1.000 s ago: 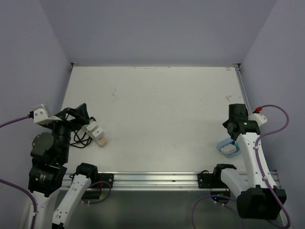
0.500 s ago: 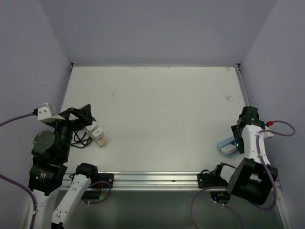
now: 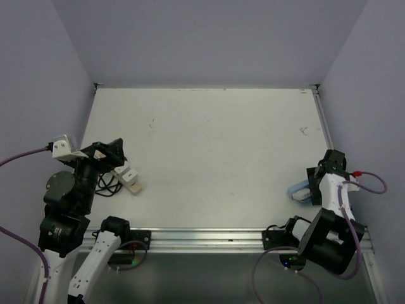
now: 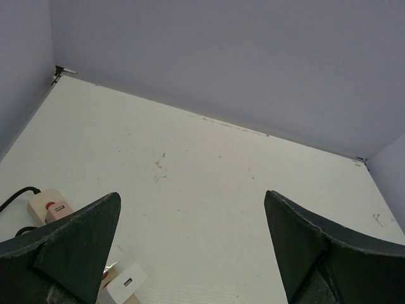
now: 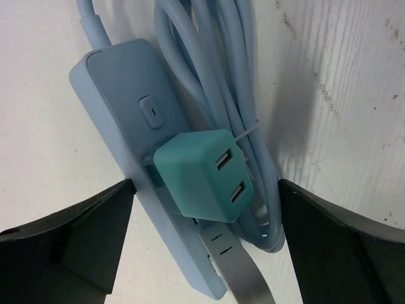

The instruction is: Pull the plug off the socket

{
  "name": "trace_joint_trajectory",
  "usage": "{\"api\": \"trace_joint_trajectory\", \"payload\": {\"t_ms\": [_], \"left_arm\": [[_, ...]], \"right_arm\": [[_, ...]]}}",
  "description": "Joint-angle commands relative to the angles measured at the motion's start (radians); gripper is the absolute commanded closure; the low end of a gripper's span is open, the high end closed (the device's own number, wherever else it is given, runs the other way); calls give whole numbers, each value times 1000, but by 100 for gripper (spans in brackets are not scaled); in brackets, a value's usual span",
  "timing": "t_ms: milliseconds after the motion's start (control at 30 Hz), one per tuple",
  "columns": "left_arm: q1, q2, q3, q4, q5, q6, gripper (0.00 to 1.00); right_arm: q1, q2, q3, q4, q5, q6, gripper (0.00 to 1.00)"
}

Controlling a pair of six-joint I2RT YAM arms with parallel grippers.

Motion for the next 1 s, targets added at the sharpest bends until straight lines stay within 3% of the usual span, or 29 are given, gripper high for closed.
{"api": "trace_joint_trajectory", "payload": {"t_ms": [0, 133, 200, 267, 467, 667, 967], "left_arm": [[-7, 14, 1, 6, 18, -8, 0], [-7, 19, -7, 12, 22, -14, 0], [-7, 22, -13, 17, 28, -20, 0], [-7, 22, -18, 20, 33, -23, 0], [-7, 19, -22, 22, 33, -25, 0], [-7, 13, -24, 17, 31, -28, 0], [-7, -4, -24, -1, 13, -22, 0]], "right_arm": [[-6, 15, -66, 66, -49, -46, 5], [-3, 14, -83, 164, -142, -153, 18], [-2, 14, -85, 185, -190, -181, 30], [3, 18, -77, 201, -199, -224, 35], [145, 63, -5, 222, -187, -334, 37], [384, 196, 108, 222, -169, -409, 39], [753, 368, 320, 153, -25, -527, 40]]}}
